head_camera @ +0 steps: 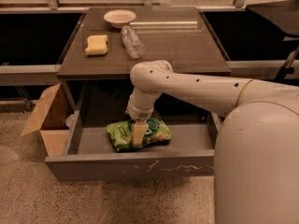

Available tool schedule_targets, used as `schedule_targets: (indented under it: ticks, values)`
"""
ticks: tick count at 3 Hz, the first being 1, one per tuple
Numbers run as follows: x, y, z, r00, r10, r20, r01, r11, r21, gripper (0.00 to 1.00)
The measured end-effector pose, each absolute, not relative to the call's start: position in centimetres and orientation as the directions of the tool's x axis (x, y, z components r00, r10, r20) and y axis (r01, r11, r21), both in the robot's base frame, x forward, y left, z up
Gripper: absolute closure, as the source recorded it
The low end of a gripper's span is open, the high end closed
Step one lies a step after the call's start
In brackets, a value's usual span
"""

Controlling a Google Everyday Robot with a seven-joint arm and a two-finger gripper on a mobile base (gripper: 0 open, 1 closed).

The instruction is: Pick green rice chip bag from top drawer and place on counter

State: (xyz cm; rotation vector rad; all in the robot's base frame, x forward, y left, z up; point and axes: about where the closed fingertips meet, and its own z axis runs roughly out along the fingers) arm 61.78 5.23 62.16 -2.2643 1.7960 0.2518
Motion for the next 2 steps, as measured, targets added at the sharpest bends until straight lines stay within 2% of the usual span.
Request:
schedule_targets:
  ticks: [2]
  values:
    - [61.01,4.95,61.84,0.220,-0.934,-0.280,-0.975,-0.205,-0.084,0.64]
